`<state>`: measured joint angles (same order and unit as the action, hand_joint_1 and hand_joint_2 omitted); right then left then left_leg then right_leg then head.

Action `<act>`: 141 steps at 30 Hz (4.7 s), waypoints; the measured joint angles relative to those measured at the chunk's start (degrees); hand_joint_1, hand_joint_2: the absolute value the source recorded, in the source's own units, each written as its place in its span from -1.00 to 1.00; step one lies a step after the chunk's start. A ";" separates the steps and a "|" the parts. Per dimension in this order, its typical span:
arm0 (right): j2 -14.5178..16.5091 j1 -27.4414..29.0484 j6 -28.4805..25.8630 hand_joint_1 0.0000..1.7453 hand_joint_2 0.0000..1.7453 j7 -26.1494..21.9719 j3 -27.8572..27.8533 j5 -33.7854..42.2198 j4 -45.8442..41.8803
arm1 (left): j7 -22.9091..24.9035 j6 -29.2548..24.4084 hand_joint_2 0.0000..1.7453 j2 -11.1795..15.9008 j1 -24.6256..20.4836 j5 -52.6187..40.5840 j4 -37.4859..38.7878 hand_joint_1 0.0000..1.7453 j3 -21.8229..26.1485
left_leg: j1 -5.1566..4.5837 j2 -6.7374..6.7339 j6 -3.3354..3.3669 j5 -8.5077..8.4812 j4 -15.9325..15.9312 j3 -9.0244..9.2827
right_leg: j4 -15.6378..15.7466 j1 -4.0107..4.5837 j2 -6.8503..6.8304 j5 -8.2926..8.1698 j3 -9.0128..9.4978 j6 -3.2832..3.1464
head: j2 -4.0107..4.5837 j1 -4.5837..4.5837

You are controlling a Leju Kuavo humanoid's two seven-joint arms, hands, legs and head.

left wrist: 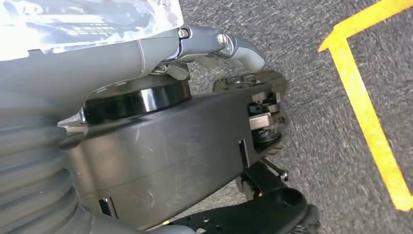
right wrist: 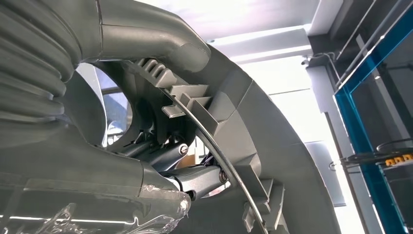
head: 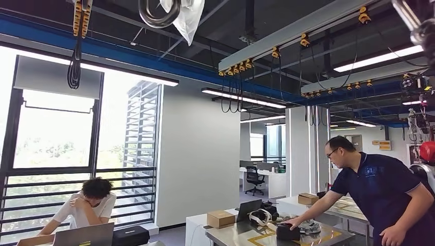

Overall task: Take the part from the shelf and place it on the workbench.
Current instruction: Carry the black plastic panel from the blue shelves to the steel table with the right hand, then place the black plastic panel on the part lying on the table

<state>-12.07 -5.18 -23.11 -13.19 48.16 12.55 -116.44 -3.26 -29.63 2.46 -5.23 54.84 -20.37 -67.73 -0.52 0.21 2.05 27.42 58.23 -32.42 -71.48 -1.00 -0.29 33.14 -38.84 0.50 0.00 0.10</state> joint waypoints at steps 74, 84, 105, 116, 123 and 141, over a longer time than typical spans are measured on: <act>-0.05 -0.28 0.49 1.00 1.00 -1.44 -0.19 2.36 0.95 | 0.95 1.52 1.00 -0.35 0.05 1.25 0.61 -1.00 -0.02 | 2.94 0.29 -2.79 1.23 -4.71 6.17 | 1.35 -1.13 0.34 -2.20 -0.60 1.12 | 0.00 -0.09; 0.08 -0.11 0.48 1.00 1.00 -1.43 -0.24 2.64 1.18 | 1.01 1.54 1.00 -0.25 -0.24 1.70 0.90 -1.00 -0.09 | 3.40 0.19 -5.41 7.20 3.62 3.44 | 10.53 -1.54 0.65 -4.28 4.15 -2.02 | -0.02 -0.69; 0.03 -0.22 0.49 1.00 1.00 -1.42 -0.43 2.85 1.48 | 0.96 1.53 1.00 -0.56 -0.40 1.82 1.31 -1.00 -0.37 | 0.10 -0.02 0.34 2.08 -1.55 3.94 | 2.15 -0.23 0.33 -2.57 -0.06 -0.08 | 0.00 -0.09; 0.06 -0.35 0.59 1.00 1.00 -1.44 -0.49 2.86 1.63 | 0.90 1.54 1.00 -0.63 -0.64 1.76 1.42 -1.00 -0.46 | 0.66 -0.15 -2.93 9.13 9.53 -0.10 | 11.31 -0.32 0.30 -4.23 4.93 -2.89 | 0.00 -0.55; 0.10 -0.96 1.26 1.00 1.00 -1.06 -0.43 2.86 1.79 | 1.05 1.71 1.00 -0.69 -0.77 1.58 1.42 -1.00 -0.72 | 0.48 -0.14 -1.92 0.13 5.05 -1.66 | 11.43 -0.11 0.61 -2.48 7.54 -2.35 | -0.01 -0.72; 0.85 -7.66 3.87 1.00 1.00 2.18 1.55 2.66 4.51 | 1.25 2.80 1.00 -1.03 -0.86 0.55 1.44 -1.00 -1.93 | -0.08 -0.08 -1.19 2.15 0.21 1.93 | 11.70 0.43 0.38 -5.98 3.80 -1.71 | 0.00 -0.12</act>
<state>-11.22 -12.83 -19.24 -11.01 49.70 15.21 -111.93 -2.01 -26.83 1.43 -6.10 55.39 -18.93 -69.66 -0.60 0.13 0.86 29.57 58.44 -30.49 -59.78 -0.57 0.09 27.16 -35.05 -1.21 0.00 -0.02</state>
